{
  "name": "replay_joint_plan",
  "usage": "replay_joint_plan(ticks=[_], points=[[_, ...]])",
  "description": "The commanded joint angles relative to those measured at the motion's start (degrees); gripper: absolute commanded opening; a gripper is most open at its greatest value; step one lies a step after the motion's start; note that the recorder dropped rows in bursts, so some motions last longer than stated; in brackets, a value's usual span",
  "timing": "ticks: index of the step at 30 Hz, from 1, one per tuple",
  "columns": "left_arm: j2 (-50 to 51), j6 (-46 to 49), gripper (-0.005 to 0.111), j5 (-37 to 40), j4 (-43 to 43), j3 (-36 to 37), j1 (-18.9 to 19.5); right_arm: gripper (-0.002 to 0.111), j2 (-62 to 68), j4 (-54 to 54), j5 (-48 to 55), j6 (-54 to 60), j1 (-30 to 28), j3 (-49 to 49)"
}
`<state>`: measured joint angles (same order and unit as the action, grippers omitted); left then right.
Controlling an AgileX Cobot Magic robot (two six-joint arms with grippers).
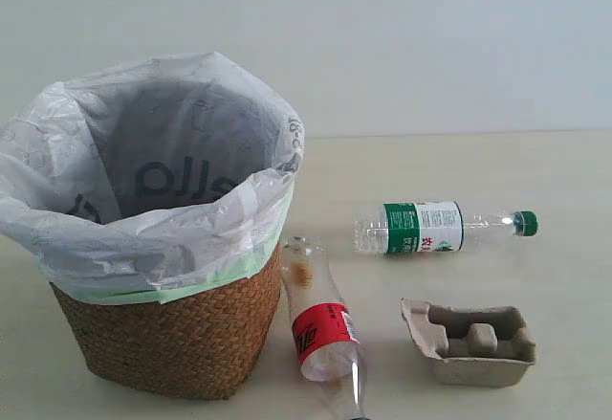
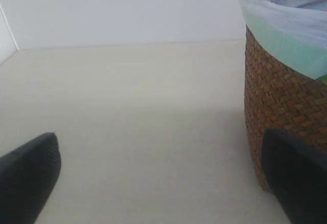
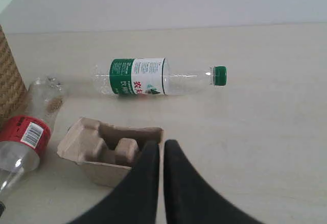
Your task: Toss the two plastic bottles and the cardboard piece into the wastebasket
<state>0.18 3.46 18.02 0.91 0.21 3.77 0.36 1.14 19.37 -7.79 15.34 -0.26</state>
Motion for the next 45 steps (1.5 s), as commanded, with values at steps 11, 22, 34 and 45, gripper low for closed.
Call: replay_joint_plan(ticks=[11, 22, 34, 45], points=[[-0.18, -0.5, 0.108, -0.43, 0.12, -0.21, -0.37, 0.0, -0.36, 0.5, -0.05, 0.18, 0.0, 0.26], [-0.18, -0.5, 0.108, -0.43, 0.12, -0.21, -0.37, 0.0, -0.36, -2.03, -0.39, -0.78, 0.0, 0.26], [-0.18, -0.5, 0.108, -0.43, 0.12, -0.21, -0.37, 0.0, -0.36, -23.23, -0.47, -21.89, 0.0, 0.26], [-0.18, -0.5, 0.108, -0.43, 0.12, -0.21, -0.37, 0.0, -0.36, -23.53, -5.06, -23.47, 0.0, 0.26]])
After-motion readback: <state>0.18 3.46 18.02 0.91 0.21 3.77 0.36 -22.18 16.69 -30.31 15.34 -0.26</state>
